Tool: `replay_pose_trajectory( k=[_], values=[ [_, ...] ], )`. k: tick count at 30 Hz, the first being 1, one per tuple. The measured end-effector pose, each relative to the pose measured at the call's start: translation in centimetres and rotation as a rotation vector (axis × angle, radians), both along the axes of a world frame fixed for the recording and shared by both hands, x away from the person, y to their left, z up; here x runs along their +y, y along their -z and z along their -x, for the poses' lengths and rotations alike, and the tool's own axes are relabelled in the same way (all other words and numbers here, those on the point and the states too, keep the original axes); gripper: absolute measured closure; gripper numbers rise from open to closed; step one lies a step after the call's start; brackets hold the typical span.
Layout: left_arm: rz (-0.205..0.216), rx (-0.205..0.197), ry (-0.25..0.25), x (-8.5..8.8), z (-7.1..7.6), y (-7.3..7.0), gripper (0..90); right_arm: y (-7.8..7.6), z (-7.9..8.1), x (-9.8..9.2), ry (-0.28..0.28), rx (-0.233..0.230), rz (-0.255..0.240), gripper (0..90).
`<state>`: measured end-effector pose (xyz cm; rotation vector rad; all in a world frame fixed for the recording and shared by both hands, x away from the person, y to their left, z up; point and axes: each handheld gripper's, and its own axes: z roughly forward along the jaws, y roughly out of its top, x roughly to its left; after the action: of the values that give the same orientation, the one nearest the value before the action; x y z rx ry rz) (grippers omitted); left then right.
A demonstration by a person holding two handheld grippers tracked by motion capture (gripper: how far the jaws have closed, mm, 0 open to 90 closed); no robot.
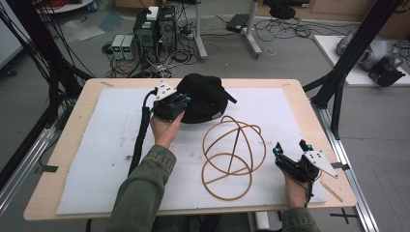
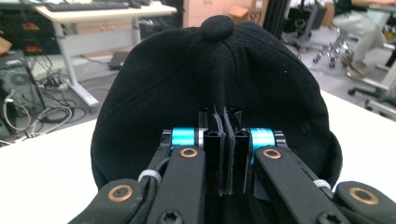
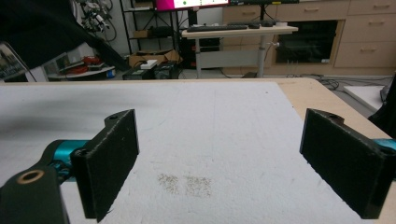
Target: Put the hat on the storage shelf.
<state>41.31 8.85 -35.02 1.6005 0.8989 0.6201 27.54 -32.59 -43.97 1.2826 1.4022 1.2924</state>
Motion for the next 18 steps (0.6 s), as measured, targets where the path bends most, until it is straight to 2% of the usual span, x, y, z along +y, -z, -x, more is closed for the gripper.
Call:
replay_pose_trajectory(
  k=[2, 6, 9, 11, 18],
  values=[
    [0.028, -0.012, 0.001, 0.7, 0.3, -0.5, 87.9, 0.1, 0.0, 0.0, -0.001, 0.006, -0.004, 10.9],
    [0.054, -0.041, 0.003, 1.7, 1.1, -1.4, 87.9, 0.1, 0.0, -0.1, 0.002, 0.007, -0.007, 10.9],
    [0.094, -0.06, 0.004, 2.3, 1.7, -1.9, 87.9, 0.1, 0.1, -0.1, 0.002, 0.007, -0.012, 10.9],
    [0.128, -0.059, 0.022, 2.7, 2.0, -2.2, 87.9, 0.1, 0.1, -0.1, 0.002, 0.011, -0.004, 10.9],
    [0.169, -0.107, 0.05, 3.5, 3.3, -3.4, 87.9, 0.2, 0.0, -0.1, 0.001, 0.006, 0.005, 10.9]
  ],
)
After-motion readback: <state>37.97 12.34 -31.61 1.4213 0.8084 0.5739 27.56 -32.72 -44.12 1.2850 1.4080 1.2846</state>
